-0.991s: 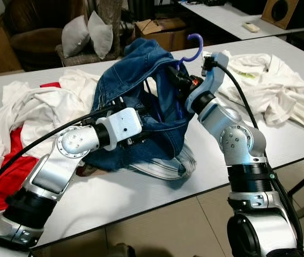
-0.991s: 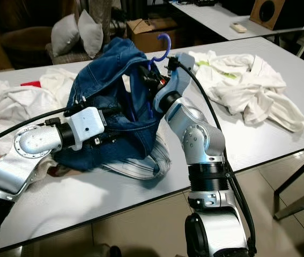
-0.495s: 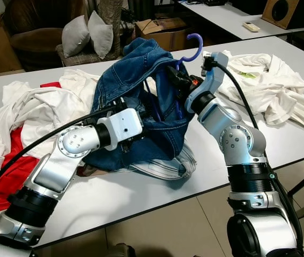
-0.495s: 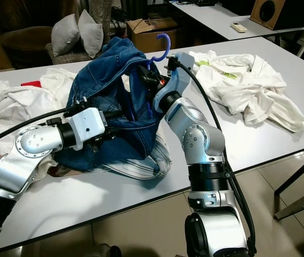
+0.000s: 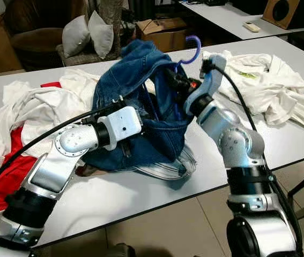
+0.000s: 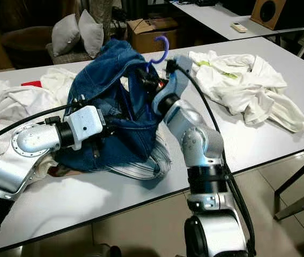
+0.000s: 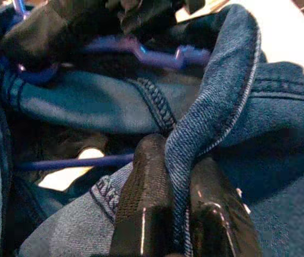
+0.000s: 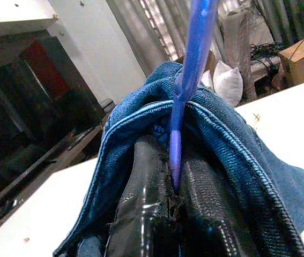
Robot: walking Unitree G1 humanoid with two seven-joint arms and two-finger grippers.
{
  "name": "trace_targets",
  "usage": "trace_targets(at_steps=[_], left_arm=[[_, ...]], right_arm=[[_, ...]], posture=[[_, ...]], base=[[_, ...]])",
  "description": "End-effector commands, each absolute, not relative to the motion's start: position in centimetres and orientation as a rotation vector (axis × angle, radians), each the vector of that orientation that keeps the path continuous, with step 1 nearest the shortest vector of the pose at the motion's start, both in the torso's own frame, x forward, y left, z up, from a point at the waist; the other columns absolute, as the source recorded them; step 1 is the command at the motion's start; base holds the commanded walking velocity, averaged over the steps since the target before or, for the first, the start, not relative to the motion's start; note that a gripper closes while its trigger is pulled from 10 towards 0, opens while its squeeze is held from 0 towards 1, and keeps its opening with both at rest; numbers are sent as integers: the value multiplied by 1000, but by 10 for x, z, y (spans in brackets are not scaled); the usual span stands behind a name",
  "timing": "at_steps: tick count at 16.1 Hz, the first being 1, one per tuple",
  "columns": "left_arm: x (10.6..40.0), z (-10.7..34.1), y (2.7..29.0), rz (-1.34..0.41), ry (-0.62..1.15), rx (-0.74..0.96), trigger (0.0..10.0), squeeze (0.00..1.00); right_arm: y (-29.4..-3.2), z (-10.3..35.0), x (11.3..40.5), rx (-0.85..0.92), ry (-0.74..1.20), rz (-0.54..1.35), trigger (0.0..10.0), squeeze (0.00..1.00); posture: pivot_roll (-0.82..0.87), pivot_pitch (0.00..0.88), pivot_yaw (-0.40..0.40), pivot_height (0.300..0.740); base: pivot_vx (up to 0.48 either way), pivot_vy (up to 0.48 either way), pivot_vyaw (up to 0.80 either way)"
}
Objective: Hang hanger
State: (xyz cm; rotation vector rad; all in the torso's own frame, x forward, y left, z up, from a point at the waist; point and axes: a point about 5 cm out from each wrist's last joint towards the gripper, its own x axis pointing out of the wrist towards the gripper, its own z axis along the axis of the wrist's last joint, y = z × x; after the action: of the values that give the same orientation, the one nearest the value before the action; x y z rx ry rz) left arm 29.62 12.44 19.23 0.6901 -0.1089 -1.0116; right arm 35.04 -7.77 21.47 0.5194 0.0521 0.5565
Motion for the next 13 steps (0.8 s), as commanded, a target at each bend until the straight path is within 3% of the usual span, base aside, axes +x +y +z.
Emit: trace_targets(at_steps=[1,9,13], left_arm=[[291,200,124,-1041,-130,673,0,0],[275,252,118,-1193,-246,524,0,0],[284,292,131,-1062,-412,394,0,0]], right_arm=[[-77,220,348,477,27,578,10000,0],[-84,207,347,280,47,535,10000,0],[-85,199,347,203,62,528,10000,0]], posture=[[-22,0,36,740],[-28,0,35,740],[-27,0,37,740]], base=[[0,0,0],[0,0,0],[0,0,0]])
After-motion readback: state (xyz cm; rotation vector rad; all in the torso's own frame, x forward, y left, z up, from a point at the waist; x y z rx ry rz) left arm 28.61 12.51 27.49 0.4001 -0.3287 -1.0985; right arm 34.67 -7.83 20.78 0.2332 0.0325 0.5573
